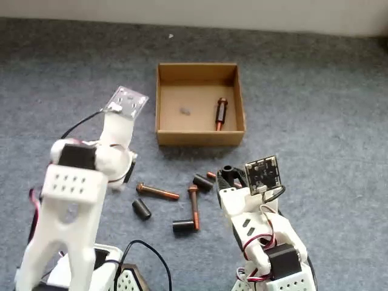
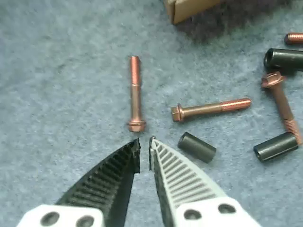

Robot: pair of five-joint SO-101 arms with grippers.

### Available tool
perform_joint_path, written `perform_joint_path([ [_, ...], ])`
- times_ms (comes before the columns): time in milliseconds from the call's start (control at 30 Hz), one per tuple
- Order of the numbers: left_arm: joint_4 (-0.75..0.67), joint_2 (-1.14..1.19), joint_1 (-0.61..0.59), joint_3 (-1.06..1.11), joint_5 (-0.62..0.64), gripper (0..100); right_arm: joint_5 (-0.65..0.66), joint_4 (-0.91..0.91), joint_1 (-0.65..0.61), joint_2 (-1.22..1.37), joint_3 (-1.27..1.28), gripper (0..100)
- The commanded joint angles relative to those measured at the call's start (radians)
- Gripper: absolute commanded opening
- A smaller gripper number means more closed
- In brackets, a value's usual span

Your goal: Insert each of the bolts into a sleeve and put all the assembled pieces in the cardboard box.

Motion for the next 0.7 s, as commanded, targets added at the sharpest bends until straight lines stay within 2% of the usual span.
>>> perform_joint_path([
  [0, 0.029, 0.219, 0.085, -0.153, 0.288, 7, -0.012, -0.027, 0.015, -0.013, -0.012, 0.7],
  [67, 0.029, 0.291, 0.110, -0.186, 0.451, 7, -0.012, -0.027, 0.015, -0.013, -0.012, 0.7],
  [133, 0.029, 0.349, 0.139, -0.208, 0.554, 7, -0.012, -0.027, 0.015, -0.013, -0.012, 0.7],
  [333, 0.026, 0.401, 0.237, -0.197, 0.592, 7, -0.012, -0.027, 0.015, -0.013, -0.012, 0.7],
  [500, 0.015, 0.401, 0.259, -0.122, 0.600, 7, -0.012, -0.027, 0.015, -0.013, -0.012, 0.7],
  [567, -0.029, 0.401, 0.251, -0.087, 0.672, 7, -0.012, -0.027, 0.015, -0.013, -0.013, 0.7],
  [667, -0.118, 0.401, 0.254, -0.024, 0.861, 7, -0.012, -0.027, 0.015, -0.013, -0.013, 0.7],
])
